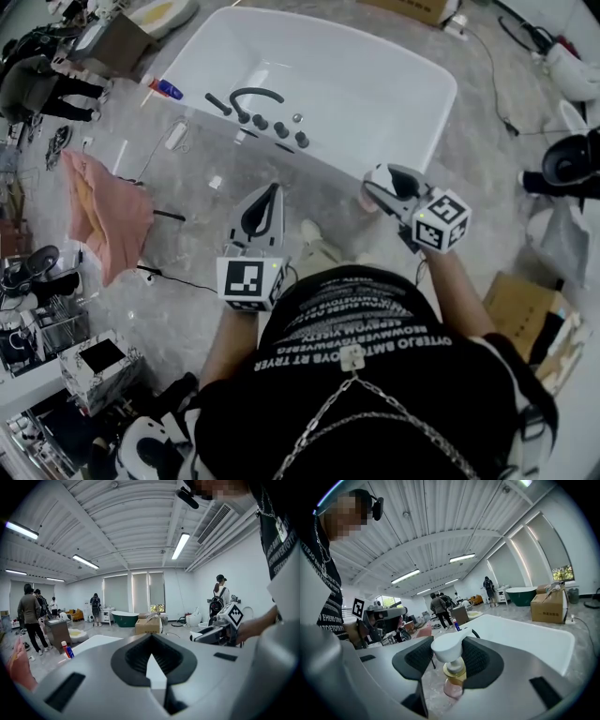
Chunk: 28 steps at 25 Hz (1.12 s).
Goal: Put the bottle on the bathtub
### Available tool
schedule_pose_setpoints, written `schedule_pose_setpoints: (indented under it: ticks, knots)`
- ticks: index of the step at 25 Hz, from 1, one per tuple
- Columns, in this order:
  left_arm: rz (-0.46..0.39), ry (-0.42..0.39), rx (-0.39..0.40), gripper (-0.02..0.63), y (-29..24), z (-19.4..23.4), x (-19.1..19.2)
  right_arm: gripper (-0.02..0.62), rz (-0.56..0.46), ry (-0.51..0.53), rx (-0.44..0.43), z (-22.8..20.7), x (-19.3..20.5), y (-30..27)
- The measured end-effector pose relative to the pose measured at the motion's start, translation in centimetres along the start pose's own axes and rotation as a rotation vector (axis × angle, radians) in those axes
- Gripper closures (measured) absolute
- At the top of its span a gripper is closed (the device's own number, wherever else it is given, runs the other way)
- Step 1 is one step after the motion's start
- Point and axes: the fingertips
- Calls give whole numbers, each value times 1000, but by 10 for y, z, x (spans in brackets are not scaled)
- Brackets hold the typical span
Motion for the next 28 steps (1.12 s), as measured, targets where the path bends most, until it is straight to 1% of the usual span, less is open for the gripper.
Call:
schedule_pose_setpoints:
  ticks: [5,9,16,21,24,28]
  knots:
    - [29,10,12,604,-16,25,4,414,19,-40,45,-26,8,-26]
    - [36,13,27,604,-27,40,9,414,36,-64,86,-45,19,-46]
    - [59,18,59,604,-36,48,18,414,70,-96,142,-79,44,-72]
    - [81,31,56,604,-40,53,30,413,94,-155,183,-105,70,-88]
    - [89,48,66,604,-43,54,27,413,120,-192,203,-120,87,-96]
    - [94,51,57,604,-43,59,34,413,145,-215,216,-139,106,-108]
Point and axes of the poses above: the fingertips, and each gripper's own axes: y backward along the fingers, z to its left, x out of its underside, and after that the axes turned 1 degree about -y, right-handed
